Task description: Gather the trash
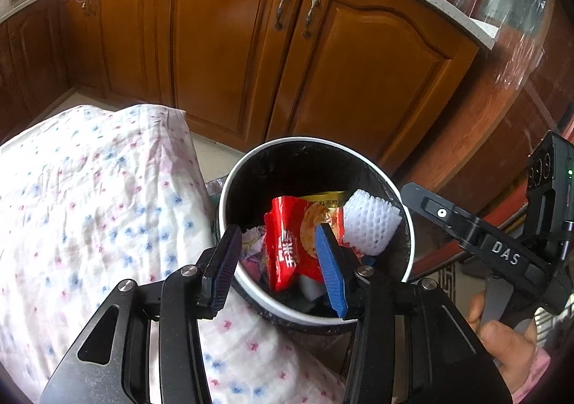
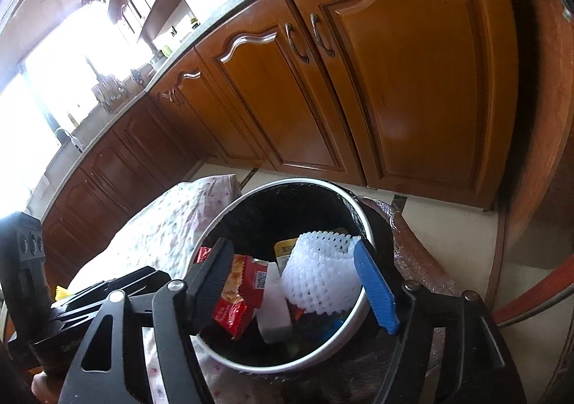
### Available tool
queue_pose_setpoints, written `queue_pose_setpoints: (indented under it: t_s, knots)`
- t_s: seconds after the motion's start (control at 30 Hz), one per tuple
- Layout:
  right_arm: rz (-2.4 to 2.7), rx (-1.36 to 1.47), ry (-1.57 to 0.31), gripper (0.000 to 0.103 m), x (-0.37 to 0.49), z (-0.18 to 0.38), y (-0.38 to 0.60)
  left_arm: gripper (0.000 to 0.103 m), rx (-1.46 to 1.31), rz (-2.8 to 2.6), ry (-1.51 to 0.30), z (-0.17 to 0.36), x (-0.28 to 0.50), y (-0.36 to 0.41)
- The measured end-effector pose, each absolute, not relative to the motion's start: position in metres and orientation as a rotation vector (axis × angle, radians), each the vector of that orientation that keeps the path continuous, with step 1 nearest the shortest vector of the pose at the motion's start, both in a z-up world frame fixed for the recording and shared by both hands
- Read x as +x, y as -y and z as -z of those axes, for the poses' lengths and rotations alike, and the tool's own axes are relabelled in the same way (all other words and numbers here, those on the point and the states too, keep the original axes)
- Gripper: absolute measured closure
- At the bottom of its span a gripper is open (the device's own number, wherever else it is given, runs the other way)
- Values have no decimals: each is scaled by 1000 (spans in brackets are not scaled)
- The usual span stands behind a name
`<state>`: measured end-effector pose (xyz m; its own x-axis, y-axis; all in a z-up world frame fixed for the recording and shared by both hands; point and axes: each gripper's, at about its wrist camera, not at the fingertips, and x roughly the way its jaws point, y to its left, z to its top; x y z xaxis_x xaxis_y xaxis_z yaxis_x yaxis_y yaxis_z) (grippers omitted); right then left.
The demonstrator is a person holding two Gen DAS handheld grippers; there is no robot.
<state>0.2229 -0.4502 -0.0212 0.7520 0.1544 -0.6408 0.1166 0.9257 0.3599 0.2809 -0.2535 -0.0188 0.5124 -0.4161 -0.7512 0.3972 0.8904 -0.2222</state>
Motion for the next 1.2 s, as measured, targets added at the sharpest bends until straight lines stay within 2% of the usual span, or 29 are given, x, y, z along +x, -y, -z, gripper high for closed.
queue_pose_setpoints:
  t_s: [0.27, 0.4, 0.7, 1.07, 1.2]
  knots:
    - [-36, 411, -703, 24, 201, 11, 440, 58, -35, 492, -890, 10, 267, 243]
    - [-45, 436, -691, 17, 180, 11, 432, 47, -46, 490, -875, 5, 254, 233]
    - [-53, 453, -649, 8, 134, 11, 412, 37, -78, 482, -806, 4, 201, 200]
    - [-50, 361, -527, 7, 79, -14, 376, 35, -160, 463, -723, -7, 148, 153]
    - [-22, 276, -415, 0, 52, -33, 358, 15, -194, 443, -633, -22, 123, 135]
